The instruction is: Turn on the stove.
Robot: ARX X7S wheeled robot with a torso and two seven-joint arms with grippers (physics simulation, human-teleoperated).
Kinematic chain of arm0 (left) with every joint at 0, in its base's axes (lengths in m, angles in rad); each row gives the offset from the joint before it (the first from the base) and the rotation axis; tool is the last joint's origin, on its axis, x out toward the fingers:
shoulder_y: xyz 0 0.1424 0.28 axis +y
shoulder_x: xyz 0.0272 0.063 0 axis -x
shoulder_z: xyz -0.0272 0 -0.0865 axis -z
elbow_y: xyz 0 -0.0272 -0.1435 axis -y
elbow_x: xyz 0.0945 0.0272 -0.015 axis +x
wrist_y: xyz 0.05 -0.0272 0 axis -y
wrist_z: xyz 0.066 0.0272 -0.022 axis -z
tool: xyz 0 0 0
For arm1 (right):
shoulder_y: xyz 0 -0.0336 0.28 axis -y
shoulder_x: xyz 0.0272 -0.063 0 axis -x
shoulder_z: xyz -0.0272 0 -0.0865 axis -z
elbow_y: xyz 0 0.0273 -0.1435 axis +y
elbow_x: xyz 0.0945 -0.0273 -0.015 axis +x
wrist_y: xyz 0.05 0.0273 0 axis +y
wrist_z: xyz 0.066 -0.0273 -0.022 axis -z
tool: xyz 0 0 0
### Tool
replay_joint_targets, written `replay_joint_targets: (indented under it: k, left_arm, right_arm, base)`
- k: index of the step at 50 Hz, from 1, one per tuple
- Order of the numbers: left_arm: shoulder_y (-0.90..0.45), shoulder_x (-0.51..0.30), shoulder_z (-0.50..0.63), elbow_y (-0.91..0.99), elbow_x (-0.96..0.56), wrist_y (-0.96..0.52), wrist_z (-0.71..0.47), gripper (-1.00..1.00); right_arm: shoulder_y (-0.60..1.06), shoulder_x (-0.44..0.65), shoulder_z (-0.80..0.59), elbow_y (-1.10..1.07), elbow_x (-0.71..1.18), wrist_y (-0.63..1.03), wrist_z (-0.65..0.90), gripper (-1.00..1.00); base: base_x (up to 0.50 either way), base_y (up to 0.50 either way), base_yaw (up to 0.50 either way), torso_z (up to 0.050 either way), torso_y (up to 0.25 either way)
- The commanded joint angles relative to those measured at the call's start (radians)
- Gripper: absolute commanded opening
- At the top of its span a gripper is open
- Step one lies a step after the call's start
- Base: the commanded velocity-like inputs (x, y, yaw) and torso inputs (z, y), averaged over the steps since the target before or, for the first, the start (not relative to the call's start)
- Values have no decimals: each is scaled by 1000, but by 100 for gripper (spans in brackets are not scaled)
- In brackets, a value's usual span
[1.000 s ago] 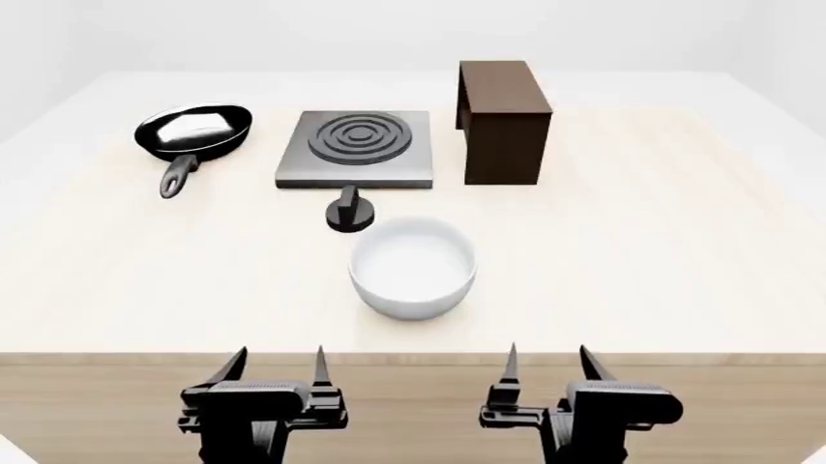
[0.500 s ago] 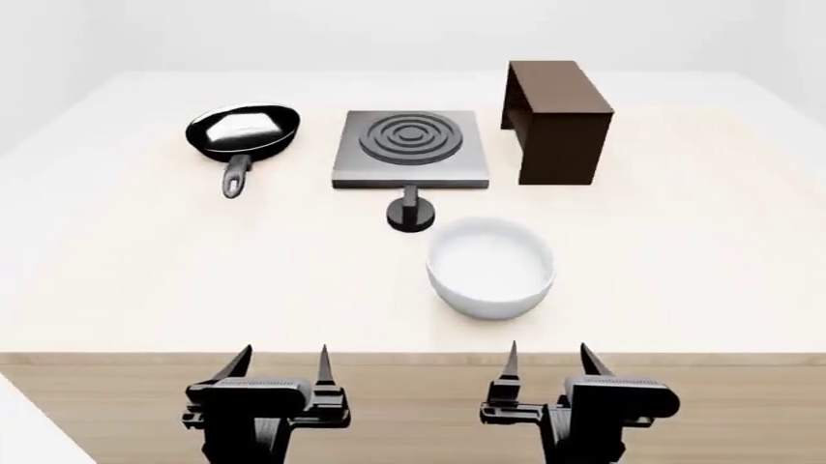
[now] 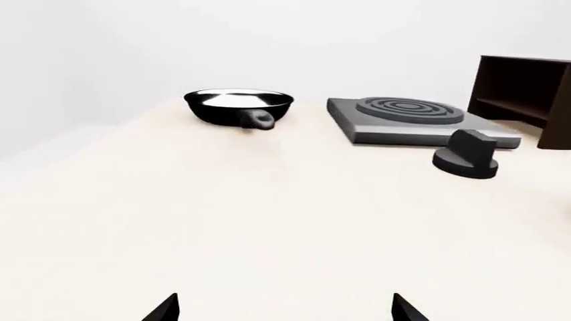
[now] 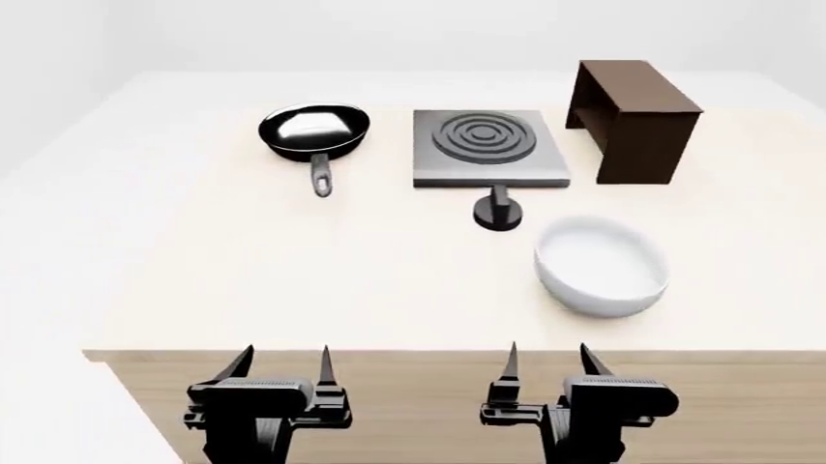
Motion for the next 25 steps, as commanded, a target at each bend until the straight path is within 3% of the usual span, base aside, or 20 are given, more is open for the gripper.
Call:
replay_joint_targets:
  k: [1, 18, 23, 25]
  left_arm:
    - [-1, -8, 10, 1, -10, 0, -10, 100]
    - [-5, -19, 21, -2, -18, 8, -25, 100]
    - [-8, -24, 23, -6, -22, 8, -26, 100]
    - [-9, -26, 24, -12, -23, 13, -25, 100]
  right_arm:
    - [2, 10, -12, -2, 9, 3, 12, 100]
    - [7, 19, -26, 7, 23, -4, 26, 100]
    - [16, 21, -46, 15, -18, -1, 54, 100]
    - [7, 25, -35, -11, 79, 42, -10, 100]
  base:
    - [-16, 500, 0, 0, 0]
    - [-17, 500, 0, 0, 0]
    - [0, 0, 0, 0, 0]
    - [0, 0, 0, 0, 0]
